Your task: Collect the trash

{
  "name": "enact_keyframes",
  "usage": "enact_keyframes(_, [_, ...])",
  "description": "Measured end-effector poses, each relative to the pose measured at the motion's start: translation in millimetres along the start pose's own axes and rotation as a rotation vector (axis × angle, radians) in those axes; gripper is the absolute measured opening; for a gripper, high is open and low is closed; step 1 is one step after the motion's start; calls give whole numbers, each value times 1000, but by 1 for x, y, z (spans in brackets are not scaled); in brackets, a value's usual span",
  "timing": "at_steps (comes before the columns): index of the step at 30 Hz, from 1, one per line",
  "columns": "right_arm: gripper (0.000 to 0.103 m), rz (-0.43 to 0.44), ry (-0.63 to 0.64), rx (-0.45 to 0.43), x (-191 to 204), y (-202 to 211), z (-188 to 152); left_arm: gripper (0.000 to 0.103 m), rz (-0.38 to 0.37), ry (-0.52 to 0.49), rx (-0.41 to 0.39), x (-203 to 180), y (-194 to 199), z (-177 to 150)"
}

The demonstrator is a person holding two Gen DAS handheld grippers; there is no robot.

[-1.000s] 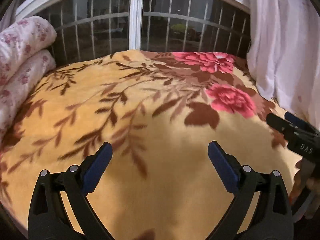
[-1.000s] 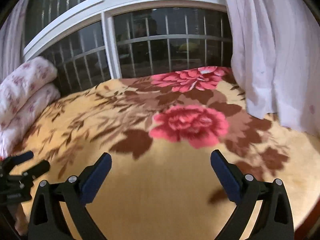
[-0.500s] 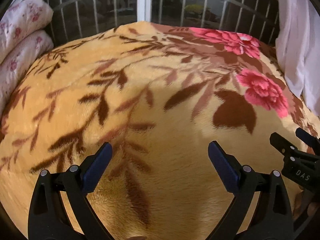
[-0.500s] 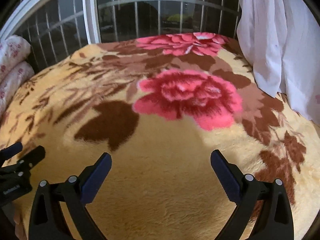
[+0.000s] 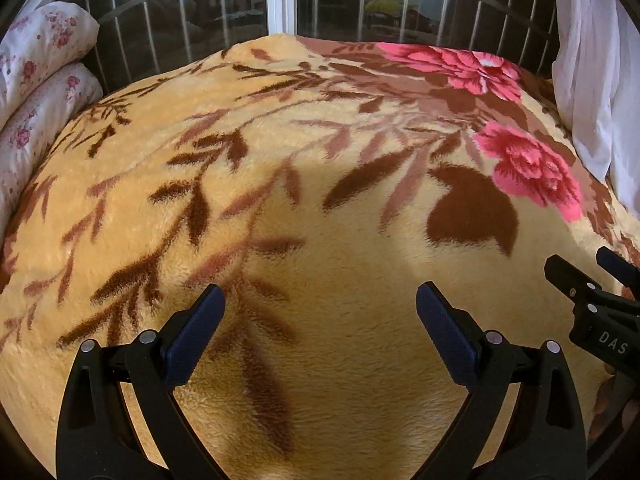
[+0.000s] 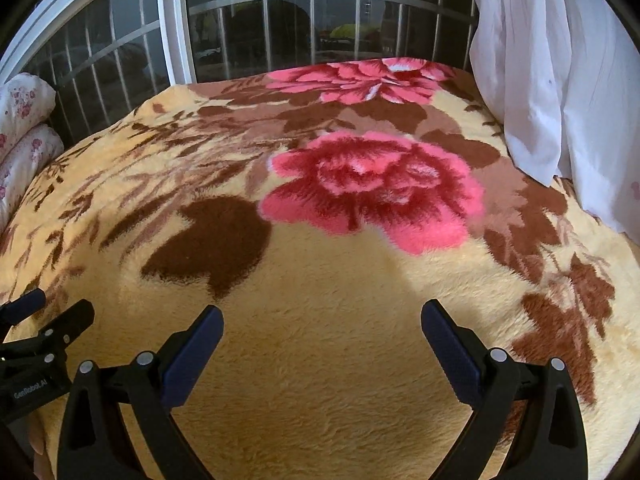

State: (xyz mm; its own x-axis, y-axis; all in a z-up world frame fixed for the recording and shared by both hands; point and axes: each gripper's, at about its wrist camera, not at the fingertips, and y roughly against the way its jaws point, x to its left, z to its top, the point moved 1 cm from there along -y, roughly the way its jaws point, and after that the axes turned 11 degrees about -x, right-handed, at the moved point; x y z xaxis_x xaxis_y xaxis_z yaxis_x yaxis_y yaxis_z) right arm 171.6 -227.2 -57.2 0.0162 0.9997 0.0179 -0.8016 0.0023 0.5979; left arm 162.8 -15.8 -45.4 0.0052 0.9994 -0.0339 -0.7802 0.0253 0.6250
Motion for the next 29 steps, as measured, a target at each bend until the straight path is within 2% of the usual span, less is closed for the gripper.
enact_keyframes(20, [97,3,-15,6,0,-1,-3,94,-28,41,5,5,-2,-2])
enact_keyframes(22, [98,5,-15,5,0,-2,-2,94,-20,45,18,5,-3,-2])
enact_keyframes(25, [98,6,-18,7,1,-2,-3,94,-55,69,58,9,-10,-3])
enact_keyframes(29, [98,8,-19,7,1,-2,-3,94,-45,80,62,10,-10,-5])
